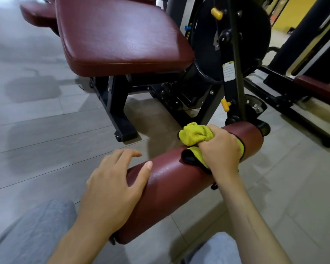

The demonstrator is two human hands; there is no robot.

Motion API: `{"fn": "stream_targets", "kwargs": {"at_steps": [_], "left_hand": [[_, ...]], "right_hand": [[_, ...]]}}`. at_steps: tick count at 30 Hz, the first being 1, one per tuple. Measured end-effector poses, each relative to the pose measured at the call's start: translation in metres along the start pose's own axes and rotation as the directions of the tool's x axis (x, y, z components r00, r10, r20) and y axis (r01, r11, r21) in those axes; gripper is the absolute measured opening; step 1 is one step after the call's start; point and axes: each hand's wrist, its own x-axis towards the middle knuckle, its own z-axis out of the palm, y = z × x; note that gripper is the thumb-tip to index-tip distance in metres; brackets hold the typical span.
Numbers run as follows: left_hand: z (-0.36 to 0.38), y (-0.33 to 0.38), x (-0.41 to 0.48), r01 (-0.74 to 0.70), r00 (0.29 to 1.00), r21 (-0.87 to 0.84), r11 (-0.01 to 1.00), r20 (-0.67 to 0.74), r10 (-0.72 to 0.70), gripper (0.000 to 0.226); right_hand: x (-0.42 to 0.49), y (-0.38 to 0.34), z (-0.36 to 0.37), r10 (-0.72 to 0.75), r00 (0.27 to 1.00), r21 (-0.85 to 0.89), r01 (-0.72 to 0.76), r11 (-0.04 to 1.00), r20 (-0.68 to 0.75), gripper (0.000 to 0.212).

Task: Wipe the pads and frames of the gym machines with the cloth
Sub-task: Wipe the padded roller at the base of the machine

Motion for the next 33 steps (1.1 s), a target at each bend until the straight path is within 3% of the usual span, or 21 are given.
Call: {"fn": "stream_targets", "kwargs": {"at_steps": [3, 8, 12, 16, 18, 21, 23, 25, 29, 31, 33], "left_hand": [[-0.001, 0.002, 0.001, -0.011, 1.000, 0.050, 0.999, 0.028, 0.010, 0.051], [-0.001, 0.001, 0.001, 0.041, 0.999, 0.014, 0.999, 0.003, -0.041, 0.050], [0.000, 0.003, 0.000, 0.073, 0.997, -0.014, 0.997, -0.017, -0.074, 0.051], [-0.001, 0.004, 0.000, 0.090, 0.995, -0.041, 0.995, -0.029, -0.091, 0.052], [-0.001, 0.004, 0.000, 0.098, 0.995, -0.050, 0.994, -0.027, -0.099, 0.051], [-0.001, 0.004, 0.000, 0.101, 0.995, -0.047, 0.994, -0.016, -0.102, 0.050], [-0.001, 0.004, 0.001, 0.097, 0.995, -0.047, 0.994, -0.014, -0.098, 0.049], [0.000, 0.003, 0.001, 0.094, 0.995, -0.038, 0.995, -0.013, -0.094, 0.048], [0.000, 0.001, 0.003, 0.092, 0.995, -0.032, 0.995, -0.035, -0.093, 0.045], [0.001, 0.000, 0.002, 0.100, 0.993, -0.058, 0.993, -0.052, -0.103, 0.042], [0.003, -0.001, 0.002, 0.106, 0.990, -0.104, 0.989, -0.079, -0.115, 0.039]], "right_hand": [[0.038, 0.030, 0.001, 0.110, 0.994, -0.055, -0.110, 0.992, 0.011, 0.022], [0.092, 0.081, -0.005, 0.263, 0.964, -0.016, -0.262, 0.965, 0.032, 0.025], [0.108, 0.093, -0.007, 0.278, 0.957, -0.006, -0.279, 0.960, 0.080, 0.026], [0.085, 0.081, -0.011, 0.200, 0.972, -0.077, -0.191, 0.978, 0.121, 0.030], [0.059, 0.063, -0.013, 0.082, 0.991, -0.060, -0.075, 0.995, 0.107, 0.033], [0.020, 0.034, -0.013, -0.104, 0.988, 0.092, 0.094, 0.991, 0.115, 0.035], [0.012, 0.031, -0.013, -0.159, 0.975, 0.225, 0.121, 0.967, 0.158, 0.035], [0.024, 0.043, -0.014, -0.174, 0.968, 0.249, 0.126, 0.960, 0.182, 0.028], [0.077, 0.083, -0.015, 0.028, 0.981, 0.072, -0.043, 0.997, 0.192, 0.028], [0.094, 0.096, -0.019, 0.151, 0.975, 0.092, -0.168, 0.981, 0.165, 0.034], [0.101, 0.101, -0.020, 0.222, 0.961, 0.124, -0.244, 0.962, 0.166, 0.025]]}}
